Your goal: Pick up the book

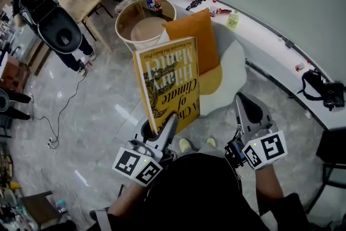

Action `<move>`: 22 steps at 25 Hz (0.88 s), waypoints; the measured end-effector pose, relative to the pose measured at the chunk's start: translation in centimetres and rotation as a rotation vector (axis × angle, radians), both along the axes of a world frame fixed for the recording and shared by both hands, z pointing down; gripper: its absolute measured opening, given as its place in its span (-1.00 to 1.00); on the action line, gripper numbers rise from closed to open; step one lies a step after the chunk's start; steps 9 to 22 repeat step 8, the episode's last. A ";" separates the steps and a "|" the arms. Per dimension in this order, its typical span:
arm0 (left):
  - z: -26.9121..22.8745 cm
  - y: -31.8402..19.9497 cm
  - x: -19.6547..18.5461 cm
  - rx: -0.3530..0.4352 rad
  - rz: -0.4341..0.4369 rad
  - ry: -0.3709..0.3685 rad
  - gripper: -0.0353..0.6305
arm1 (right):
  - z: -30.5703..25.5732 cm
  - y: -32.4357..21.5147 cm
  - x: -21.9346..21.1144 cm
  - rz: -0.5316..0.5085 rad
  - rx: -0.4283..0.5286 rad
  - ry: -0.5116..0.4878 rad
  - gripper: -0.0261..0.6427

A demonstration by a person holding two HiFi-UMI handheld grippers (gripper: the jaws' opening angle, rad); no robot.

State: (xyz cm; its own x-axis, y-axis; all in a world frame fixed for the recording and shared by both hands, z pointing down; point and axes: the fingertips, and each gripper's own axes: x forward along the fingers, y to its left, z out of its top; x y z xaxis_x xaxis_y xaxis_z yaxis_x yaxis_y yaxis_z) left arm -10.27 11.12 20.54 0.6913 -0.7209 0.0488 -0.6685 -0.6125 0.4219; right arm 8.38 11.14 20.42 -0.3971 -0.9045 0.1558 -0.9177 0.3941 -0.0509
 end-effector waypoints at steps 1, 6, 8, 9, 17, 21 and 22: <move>0.1 0.1 -0.1 -0.004 0.002 0.003 -0.42 | 0.1 0.0 -0.1 0.000 0.000 0.000 -0.89; 0.6 -0.2 -0.1 -0.015 0.003 0.011 -0.42 | 0.6 -0.4 -0.2 0.004 -0.001 -0.012 -0.89; 0.7 -0.1 -0.1 -0.022 0.003 0.014 -0.42 | 0.8 -0.2 -0.3 0.002 -0.008 -0.015 -0.89; 0.7 -0.1 -0.1 -0.022 0.003 0.014 -0.42 | 0.8 -0.2 -0.3 0.002 -0.008 -0.015 -0.89; 0.7 -0.1 -0.1 -0.022 0.003 0.014 -0.42 | 0.8 -0.2 -0.3 0.002 -0.008 -0.015 -0.89; 0.7 -0.1 -0.1 -0.022 0.003 0.014 -0.42 | 0.8 -0.2 -0.3 0.002 -0.008 -0.015 -0.89; 0.7 -0.1 -0.1 -0.022 0.003 0.014 -0.42 | 0.8 -0.2 -0.3 0.002 -0.008 -0.015 -0.89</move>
